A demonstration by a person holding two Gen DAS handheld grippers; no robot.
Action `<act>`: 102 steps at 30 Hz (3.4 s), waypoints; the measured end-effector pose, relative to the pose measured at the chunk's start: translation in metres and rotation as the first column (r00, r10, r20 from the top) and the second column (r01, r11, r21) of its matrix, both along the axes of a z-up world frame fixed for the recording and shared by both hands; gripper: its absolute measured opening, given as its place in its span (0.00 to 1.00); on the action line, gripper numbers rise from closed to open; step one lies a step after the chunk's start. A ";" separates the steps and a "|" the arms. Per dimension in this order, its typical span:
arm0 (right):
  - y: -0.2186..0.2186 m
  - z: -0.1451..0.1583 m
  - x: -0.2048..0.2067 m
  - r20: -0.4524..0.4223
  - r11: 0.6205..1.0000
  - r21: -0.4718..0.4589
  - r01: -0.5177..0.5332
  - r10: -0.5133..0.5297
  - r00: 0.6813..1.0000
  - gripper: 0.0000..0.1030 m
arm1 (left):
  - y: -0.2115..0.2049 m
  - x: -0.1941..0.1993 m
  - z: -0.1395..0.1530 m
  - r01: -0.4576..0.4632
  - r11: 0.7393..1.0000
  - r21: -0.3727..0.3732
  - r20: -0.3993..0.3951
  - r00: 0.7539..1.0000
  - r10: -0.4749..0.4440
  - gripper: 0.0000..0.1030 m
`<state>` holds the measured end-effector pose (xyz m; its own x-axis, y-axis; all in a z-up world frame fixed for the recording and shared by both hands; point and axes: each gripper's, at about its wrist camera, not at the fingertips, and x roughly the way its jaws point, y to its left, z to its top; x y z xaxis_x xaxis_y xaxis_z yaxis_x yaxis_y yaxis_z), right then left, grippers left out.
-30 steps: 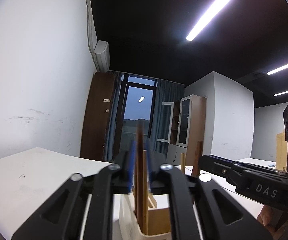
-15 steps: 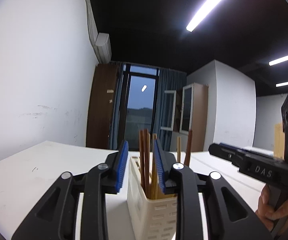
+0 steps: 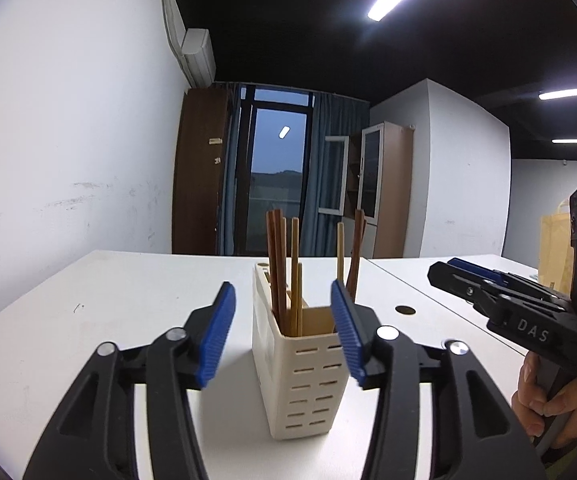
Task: Organize utensils
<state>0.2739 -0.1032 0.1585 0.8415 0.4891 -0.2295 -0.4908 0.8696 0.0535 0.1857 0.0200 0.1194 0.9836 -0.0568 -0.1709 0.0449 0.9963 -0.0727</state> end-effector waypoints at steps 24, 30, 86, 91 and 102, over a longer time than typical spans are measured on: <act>-0.022 -0.051 -0.056 -0.053 0.998 -0.051 -0.023 0.020 0.998 0.61 | 0.000 -0.026 -0.035 0.009 1.000 -0.009 -0.137 0.991 -0.010 0.74; -0.023 -0.061 -0.069 -0.067 0.997 -0.060 -0.042 0.038 0.997 0.67 | 0.002 -0.036 -0.042 0.000 1.000 -0.003 -0.157 0.988 -0.001 0.79; -0.021 -0.077 -0.089 -0.109 0.991 -0.084 -0.101 0.091 0.990 0.92 | -0.012 -0.064 -0.059 -0.008 0.996 0.084 -0.205 0.978 0.025 0.95; -0.020 -0.078 -0.088 -0.114 0.991 -0.089 -0.104 0.093 0.989 0.92 | -0.013 -0.065 -0.058 -0.007 0.997 0.083 -0.206 0.978 0.024 0.95; -0.017 -0.080 -0.088 -0.118 0.989 -0.102 -0.109 0.097 0.988 0.92 | -0.012 -0.061 -0.062 0.008 0.999 0.047 -0.238 0.971 0.003 0.95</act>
<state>0.1863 -0.1203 0.0790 0.7536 0.5392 -0.3760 -0.5743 0.8183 0.0224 0.1248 0.0082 0.0575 0.9143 -0.0458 -0.4024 0.0348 0.9988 -0.0346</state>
